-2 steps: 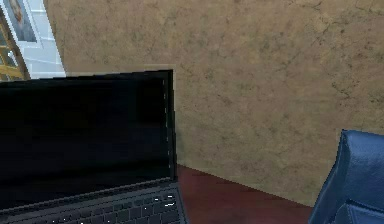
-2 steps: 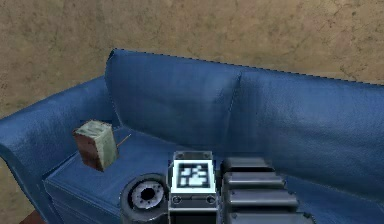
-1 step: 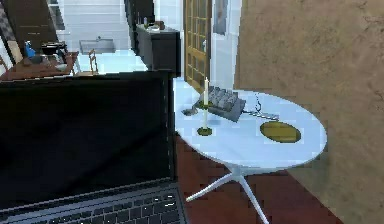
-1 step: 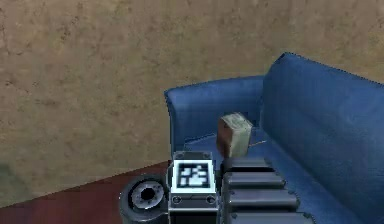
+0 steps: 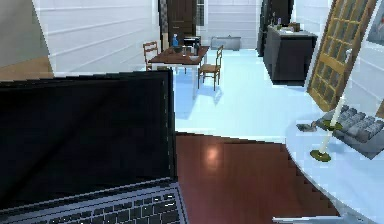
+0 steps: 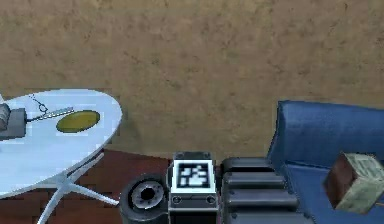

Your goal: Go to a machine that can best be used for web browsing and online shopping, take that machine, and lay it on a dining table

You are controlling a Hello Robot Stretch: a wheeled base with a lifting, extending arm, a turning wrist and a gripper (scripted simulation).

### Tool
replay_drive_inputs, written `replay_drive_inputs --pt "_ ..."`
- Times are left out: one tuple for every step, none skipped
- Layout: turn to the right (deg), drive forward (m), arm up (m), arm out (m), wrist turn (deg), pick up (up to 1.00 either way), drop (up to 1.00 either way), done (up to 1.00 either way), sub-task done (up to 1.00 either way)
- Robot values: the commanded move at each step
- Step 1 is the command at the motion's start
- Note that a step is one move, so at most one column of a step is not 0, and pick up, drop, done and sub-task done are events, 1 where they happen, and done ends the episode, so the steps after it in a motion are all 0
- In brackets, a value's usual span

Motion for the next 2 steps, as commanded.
replay_drive_inputs --pt "0.0 0.10 0.00 0.00 0.0 0.00 0.00 0.00 0.00" --pt "45.0 0.00 0.00 0.00 0.0 0.00 0.00 0.00 0.00"
